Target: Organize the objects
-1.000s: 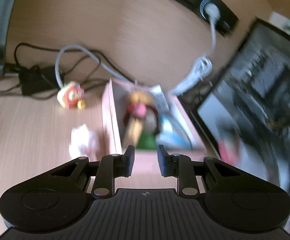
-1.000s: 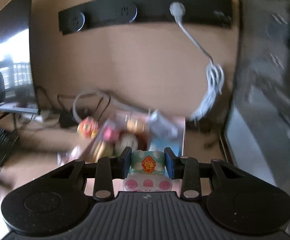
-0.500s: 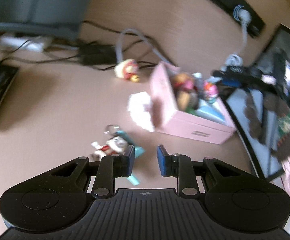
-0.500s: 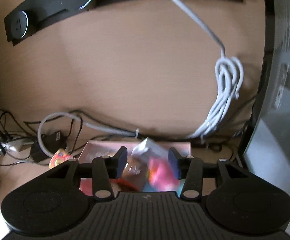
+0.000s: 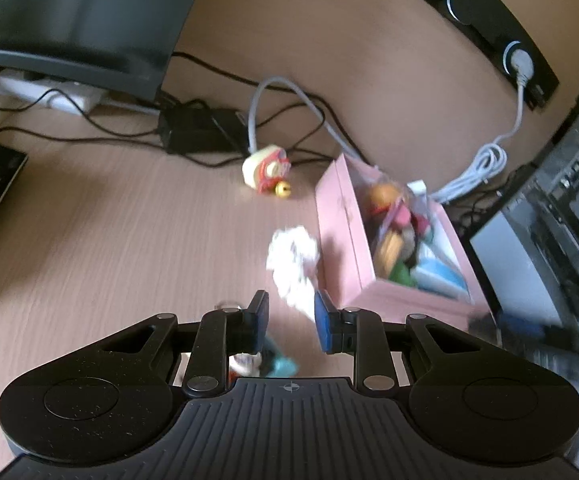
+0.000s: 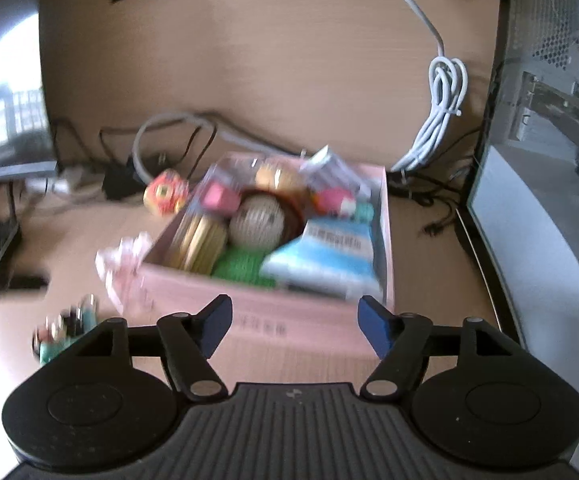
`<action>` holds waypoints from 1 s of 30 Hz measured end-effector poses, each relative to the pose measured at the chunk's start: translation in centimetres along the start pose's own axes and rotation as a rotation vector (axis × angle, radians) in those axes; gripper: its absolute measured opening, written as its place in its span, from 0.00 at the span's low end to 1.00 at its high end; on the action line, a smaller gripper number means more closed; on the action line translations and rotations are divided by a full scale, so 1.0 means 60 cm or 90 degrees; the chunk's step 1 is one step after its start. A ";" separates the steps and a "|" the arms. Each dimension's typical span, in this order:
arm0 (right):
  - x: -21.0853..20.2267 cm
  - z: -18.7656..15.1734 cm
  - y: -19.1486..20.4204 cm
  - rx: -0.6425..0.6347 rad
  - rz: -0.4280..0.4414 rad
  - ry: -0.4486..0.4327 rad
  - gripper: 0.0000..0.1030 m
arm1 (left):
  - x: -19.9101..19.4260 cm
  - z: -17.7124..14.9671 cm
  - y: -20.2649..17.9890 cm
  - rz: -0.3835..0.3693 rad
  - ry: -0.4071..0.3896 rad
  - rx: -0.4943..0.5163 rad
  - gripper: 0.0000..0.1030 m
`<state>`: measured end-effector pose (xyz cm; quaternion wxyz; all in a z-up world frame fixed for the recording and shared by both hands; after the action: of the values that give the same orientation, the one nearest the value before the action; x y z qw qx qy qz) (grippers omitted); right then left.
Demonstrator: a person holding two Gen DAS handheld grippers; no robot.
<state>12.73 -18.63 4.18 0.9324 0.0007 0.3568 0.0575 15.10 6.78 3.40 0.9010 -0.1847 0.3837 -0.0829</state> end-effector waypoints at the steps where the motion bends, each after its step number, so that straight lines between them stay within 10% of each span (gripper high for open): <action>1: -0.005 -0.011 0.006 -0.005 -0.005 0.002 0.73 | 0.008 0.007 0.001 0.001 -0.002 -0.002 0.26; 10: -0.048 -0.067 0.036 -0.031 -0.050 0.012 0.79 | 0.099 0.135 -0.022 -0.022 -0.024 0.002 0.26; 15: -0.071 -0.082 0.034 -0.044 -0.071 0.014 0.79 | 0.197 0.185 -0.024 0.055 -0.023 0.051 0.26; 23: -0.096 -0.118 0.003 -0.016 -0.095 0.028 0.80 | 0.280 0.172 -0.031 0.138 0.021 0.248 0.35; 30: -0.088 -0.139 -0.009 -0.004 -0.087 0.048 0.80 | 0.326 0.160 -0.008 0.130 0.081 0.209 0.30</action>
<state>3.37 -20.09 1.47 0.9202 -0.0288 0.3904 -0.0049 35.57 3.23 -3.18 0.8967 0.0098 0.4378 -0.0640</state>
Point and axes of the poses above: each gripper's, at about its wrist camera, not at the fingertips, and x roughly the way its jaws point, y to its left, z to its top, the point moved 10 cm from there along x, roughly the way its jaws point, and after that the axes turned 3 degrees about z, right-handed, at the moved point
